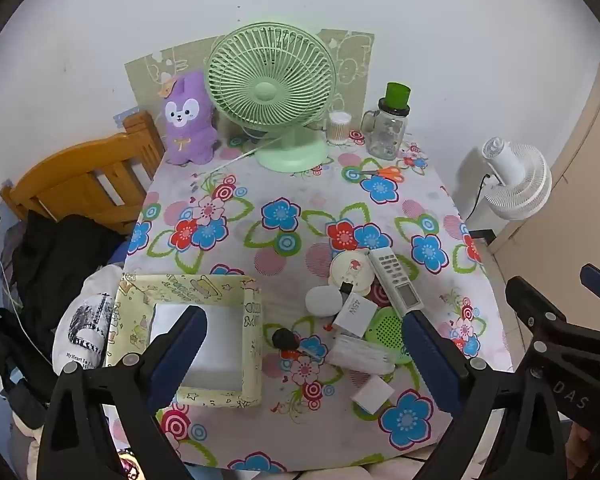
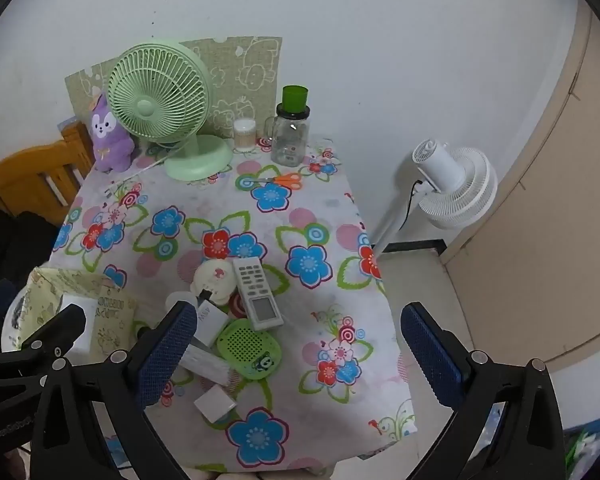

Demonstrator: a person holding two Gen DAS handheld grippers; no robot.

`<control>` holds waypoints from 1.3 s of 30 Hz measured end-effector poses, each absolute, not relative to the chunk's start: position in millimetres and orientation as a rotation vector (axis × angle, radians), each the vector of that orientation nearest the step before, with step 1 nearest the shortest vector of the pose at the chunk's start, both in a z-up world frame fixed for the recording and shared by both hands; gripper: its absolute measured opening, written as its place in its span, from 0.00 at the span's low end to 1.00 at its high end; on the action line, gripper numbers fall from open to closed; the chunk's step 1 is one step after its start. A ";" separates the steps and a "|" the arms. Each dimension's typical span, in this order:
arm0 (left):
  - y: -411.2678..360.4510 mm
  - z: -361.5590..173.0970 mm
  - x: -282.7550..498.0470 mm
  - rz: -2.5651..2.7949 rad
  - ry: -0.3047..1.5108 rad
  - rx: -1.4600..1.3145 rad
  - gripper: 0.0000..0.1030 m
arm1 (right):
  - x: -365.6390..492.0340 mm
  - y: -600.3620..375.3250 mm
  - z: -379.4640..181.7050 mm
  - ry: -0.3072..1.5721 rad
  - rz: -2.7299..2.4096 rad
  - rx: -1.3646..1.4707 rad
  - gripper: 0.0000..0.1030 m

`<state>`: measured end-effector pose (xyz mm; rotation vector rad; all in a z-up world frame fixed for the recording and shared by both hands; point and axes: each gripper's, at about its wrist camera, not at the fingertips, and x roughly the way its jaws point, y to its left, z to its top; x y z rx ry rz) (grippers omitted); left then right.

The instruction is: Organize rigid objects

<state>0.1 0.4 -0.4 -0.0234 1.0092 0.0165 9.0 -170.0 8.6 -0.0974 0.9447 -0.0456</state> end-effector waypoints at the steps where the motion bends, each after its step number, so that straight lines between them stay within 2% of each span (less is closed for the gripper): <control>1: 1.0 -0.7 0.2 0.018 1.012 -0.024 0.96 | 9.2 -169.2 9.1 0.945 -0.045 -0.099 1.00; 39: 1.0 -3.4 1.5 0.017 1.016 -0.019 0.94 | 13.1 -167.1 0.6 0.967 -0.025 -0.076 1.00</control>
